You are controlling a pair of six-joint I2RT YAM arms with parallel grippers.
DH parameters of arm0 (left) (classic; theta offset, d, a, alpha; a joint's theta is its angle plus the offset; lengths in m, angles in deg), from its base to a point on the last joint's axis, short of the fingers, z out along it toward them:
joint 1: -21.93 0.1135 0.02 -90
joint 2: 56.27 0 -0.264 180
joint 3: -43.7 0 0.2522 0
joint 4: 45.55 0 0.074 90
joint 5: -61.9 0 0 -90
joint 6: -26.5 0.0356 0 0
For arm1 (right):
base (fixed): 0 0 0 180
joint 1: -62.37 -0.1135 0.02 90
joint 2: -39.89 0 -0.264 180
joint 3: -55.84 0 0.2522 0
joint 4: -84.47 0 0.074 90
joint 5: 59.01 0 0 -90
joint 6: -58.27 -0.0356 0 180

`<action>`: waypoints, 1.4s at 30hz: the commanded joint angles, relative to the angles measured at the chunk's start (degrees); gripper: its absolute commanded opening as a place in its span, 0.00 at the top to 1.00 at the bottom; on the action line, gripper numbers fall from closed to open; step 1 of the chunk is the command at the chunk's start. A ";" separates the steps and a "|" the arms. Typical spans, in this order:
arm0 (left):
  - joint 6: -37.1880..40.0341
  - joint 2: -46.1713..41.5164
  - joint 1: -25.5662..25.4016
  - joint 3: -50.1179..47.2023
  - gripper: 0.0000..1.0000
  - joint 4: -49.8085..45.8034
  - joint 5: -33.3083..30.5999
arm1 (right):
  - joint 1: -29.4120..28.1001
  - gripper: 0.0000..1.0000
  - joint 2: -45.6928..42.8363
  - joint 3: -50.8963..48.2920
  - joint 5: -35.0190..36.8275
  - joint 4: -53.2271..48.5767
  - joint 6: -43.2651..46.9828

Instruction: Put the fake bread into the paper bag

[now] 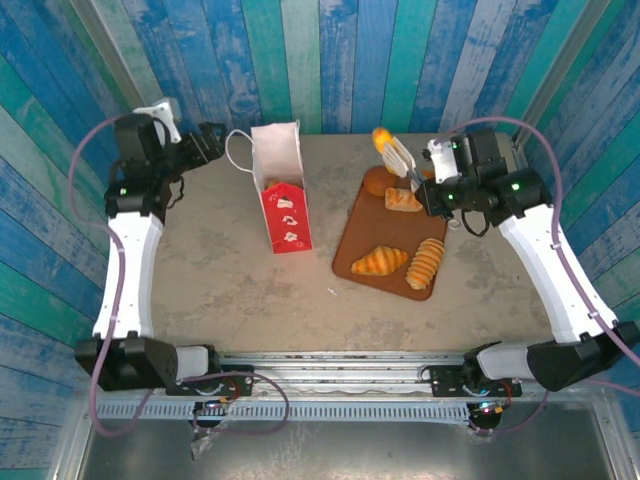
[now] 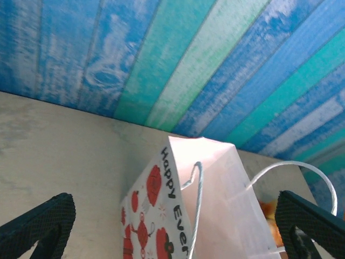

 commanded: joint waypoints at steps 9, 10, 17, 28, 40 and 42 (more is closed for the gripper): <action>2.69 12.90 0.23 7.81 0.22 -4.30 16.11 | -9.17 0.83 -9.28 -2.88 -7.51 25.23 -13.93; 2.59 13.16 0.18 7.78 0.24 -3.96 16.13 | -10.56 0.83 -8.69 -2.01 -7.22 25.58 -14.20; 1.24 14.05 0.23 6.68 0.50 -1.04 15.87 | -22.93 0.84 -2.88 0.94 -3.52 32.79 -17.12; 2.31 12.84 0.21 5.25 0.94 0.12 10.80 | -31.56 0.84 8.40 4.71 4.98 39.31 -22.52; 4.36 8.75 0.23 1.76 1.00 -0.24 4.18 | -31.91 0.85 16.08 6.31 6.94 35.75 -27.77; 4.85 8.27 0.23 1.50 1.00 -0.44 3.30 | -31.87 0.85 16.92 6.38 7.89 34.79 -28.18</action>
